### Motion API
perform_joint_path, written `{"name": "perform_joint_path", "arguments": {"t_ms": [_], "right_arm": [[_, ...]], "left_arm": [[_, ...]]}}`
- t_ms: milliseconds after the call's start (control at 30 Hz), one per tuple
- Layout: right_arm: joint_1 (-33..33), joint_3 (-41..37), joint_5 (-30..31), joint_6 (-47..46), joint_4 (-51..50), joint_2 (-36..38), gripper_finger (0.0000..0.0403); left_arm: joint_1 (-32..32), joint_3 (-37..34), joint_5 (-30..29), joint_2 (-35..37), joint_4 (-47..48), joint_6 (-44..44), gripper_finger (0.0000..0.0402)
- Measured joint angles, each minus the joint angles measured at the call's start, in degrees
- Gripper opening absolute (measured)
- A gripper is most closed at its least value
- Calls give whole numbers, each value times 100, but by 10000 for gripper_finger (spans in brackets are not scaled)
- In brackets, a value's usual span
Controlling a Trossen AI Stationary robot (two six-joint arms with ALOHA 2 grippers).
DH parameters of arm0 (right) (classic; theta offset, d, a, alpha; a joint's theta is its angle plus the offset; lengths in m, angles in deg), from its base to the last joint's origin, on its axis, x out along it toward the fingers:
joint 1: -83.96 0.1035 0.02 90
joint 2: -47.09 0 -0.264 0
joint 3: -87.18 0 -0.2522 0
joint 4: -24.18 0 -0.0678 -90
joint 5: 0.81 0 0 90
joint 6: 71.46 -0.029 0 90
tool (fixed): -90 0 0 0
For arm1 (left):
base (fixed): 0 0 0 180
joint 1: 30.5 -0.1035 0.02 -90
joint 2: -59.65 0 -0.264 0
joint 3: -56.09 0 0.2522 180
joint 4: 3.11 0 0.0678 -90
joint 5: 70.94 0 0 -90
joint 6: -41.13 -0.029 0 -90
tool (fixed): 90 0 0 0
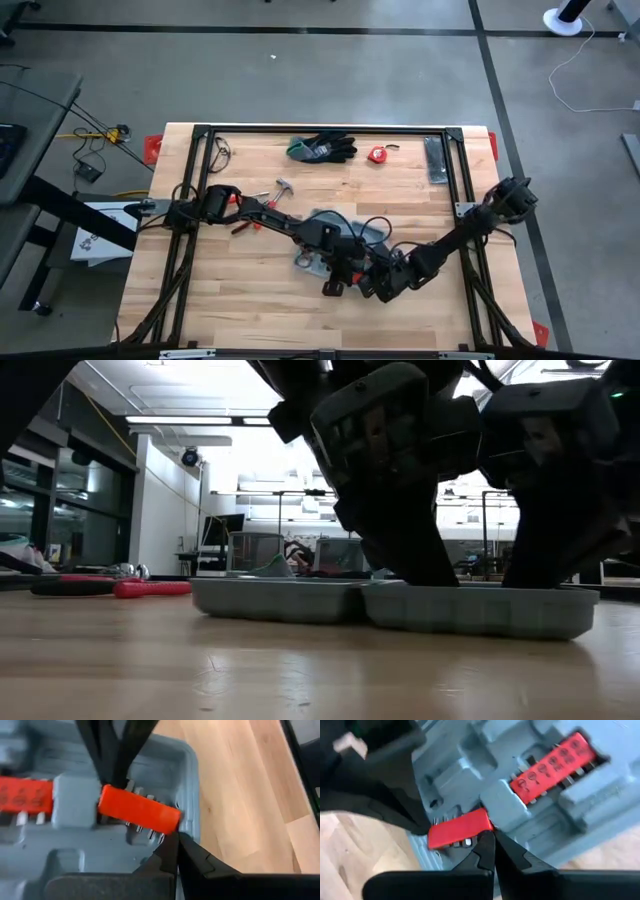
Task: Prefit tool cases
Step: Put the screwdriver bit set into the gray tool case
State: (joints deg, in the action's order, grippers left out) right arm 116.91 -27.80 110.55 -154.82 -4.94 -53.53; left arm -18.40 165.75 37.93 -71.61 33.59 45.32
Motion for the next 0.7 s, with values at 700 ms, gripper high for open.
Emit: {"name": "perform_joint_path", "arguments": {"t_ms": [700], "right_arm": [[-264,4,-228,279,40,9,0]], "left_arm": [[-153,-435,-61,315,-180,170,0]]}}
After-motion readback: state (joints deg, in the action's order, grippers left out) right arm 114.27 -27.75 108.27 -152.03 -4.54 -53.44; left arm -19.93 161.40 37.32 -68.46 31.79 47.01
